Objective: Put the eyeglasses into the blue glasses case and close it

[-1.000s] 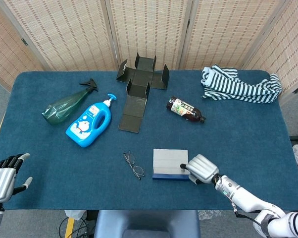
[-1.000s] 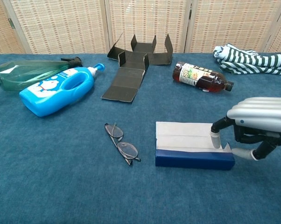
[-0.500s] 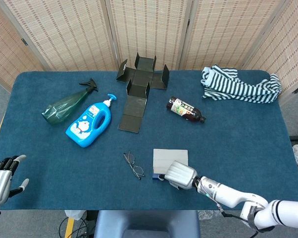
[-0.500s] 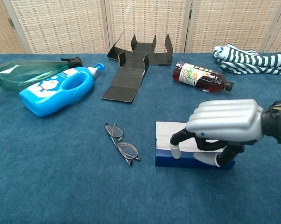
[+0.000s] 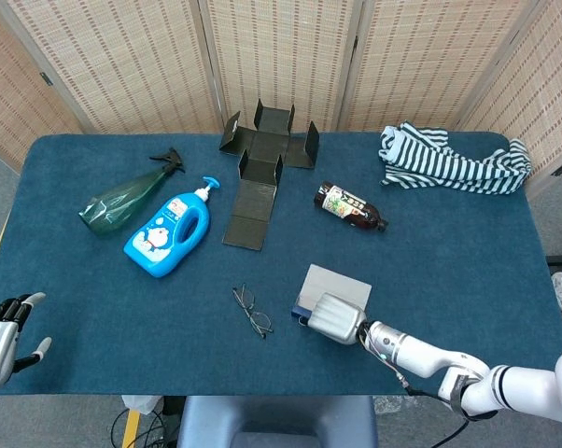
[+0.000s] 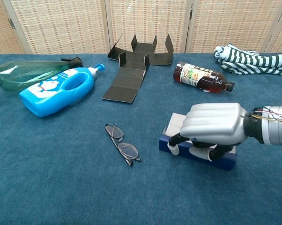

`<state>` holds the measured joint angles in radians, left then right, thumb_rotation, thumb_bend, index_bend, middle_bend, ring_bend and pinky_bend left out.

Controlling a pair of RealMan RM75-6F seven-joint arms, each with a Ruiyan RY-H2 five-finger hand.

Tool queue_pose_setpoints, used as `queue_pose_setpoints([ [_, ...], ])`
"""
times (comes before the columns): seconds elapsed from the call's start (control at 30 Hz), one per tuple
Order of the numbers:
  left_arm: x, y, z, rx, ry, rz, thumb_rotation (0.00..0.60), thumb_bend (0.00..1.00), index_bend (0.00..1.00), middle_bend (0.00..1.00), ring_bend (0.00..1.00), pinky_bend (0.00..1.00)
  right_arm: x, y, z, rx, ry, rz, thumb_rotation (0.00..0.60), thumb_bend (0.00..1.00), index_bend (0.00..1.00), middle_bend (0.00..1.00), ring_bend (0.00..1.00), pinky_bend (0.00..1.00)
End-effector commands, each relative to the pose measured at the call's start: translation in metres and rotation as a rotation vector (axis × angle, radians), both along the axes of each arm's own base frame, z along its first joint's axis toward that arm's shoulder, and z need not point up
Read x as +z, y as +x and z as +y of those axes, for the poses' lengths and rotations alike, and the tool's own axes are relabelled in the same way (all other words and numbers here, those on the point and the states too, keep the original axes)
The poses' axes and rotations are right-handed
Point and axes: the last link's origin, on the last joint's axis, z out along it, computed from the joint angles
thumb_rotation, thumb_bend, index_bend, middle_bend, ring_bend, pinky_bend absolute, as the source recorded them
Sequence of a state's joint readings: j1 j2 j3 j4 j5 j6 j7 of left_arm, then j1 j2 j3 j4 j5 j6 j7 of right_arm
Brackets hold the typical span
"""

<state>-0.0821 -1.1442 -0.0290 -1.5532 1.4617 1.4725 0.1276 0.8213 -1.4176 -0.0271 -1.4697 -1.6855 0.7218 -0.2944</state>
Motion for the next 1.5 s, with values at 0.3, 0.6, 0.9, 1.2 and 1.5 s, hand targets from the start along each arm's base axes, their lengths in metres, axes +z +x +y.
queue_pose_setpoints([
  [0.3,-0.002,-0.002,-0.001,0.006,-0.006,-0.002,0.600,0.30,0.23,0.26,0.23,0.30,0.023,-0.025,-0.046,-0.182,-0.175,-0.019,0.600,0.64,0.32,0.99,1.00,0.89],
  [0.6,-0.002,0.000,0.000,-0.001,-0.005,0.001,0.600,0.30,0.23,0.26,0.23,0.30,0.056,-0.044,-0.020,-0.280,-0.178,-0.146,0.600,0.63,0.32,0.99,1.00,0.89],
  [0.9,-0.008,0.007,0.005,-0.022,-0.027,0.001,0.600,0.30,0.23,0.26,0.23,0.30,0.054,-0.081,0.009,-0.394,-0.140,-0.111,0.600,0.64,0.32,0.99,1.00,0.89],
  [1.2,-0.008,0.009,0.005,-0.027,-0.028,0.005,0.600,0.30,0.23,0.26,0.23,0.30,0.027,-0.058,0.015,-0.373,-0.056,-0.180,0.600,0.65,0.32,0.99,1.00,0.89],
  [1.5,-0.006,0.008,0.003,-0.018,-0.026,0.013,0.600,0.30,0.23,0.26,0.23,0.30,-0.001,-0.022,-0.012,-0.347,-0.064,-0.245,0.600,0.65,0.27,0.99,1.00,0.89],
])
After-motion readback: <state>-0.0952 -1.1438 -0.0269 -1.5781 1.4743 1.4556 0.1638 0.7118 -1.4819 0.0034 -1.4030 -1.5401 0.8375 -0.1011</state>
